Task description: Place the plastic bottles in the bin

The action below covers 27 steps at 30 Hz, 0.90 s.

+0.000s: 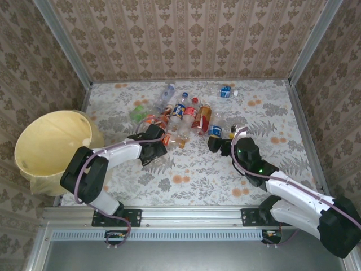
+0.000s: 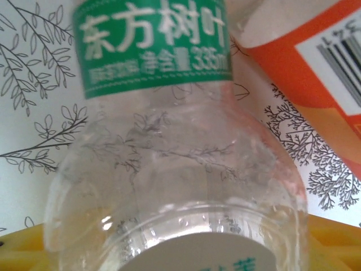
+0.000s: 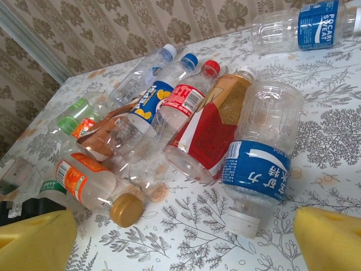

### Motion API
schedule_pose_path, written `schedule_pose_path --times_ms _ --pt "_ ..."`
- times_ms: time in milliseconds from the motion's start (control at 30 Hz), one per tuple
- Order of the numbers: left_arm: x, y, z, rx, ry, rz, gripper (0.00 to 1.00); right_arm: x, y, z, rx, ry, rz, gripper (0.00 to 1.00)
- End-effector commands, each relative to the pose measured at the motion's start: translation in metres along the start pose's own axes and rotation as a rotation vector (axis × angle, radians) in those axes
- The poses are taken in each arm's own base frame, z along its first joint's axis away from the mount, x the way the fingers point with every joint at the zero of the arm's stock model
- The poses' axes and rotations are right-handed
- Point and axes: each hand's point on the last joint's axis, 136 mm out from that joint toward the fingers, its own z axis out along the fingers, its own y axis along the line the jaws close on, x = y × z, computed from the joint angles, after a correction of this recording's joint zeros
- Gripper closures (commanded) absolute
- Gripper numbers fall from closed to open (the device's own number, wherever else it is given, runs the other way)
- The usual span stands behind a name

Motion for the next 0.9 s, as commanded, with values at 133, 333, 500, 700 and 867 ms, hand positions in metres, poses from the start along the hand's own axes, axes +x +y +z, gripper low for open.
schedule_pose_path --times_ms 133,333,500,700,867 --pt "-0.004 -0.004 -0.003 0.030 -0.004 0.066 0.42 -0.006 0.007 0.002 -0.028 -0.011 0.007 0.00" --pt "-0.013 -0.006 -0.022 0.058 -0.058 0.077 0.47 -0.011 0.026 0.000 -0.124 -0.015 -0.018 0.00" --pt "-0.030 -0.011 -0.049 0.084 -0.131 0.109 0.49 -0.011 0.044 0.003 -0.206 0.008 -0.048 0.00" --pt "-0.051 -0.022 -0.084 0.134 -0.207 0.152 0.50 -0.008 0.062 0.010 -0.267 0.038 -0.074 0.00" --pt "-0.076 -0.026 -0.124 0.147 -0.292 0.200 0.51 -0.011 0.072 0.012 -0.286 0.036 -0.085 0.00"
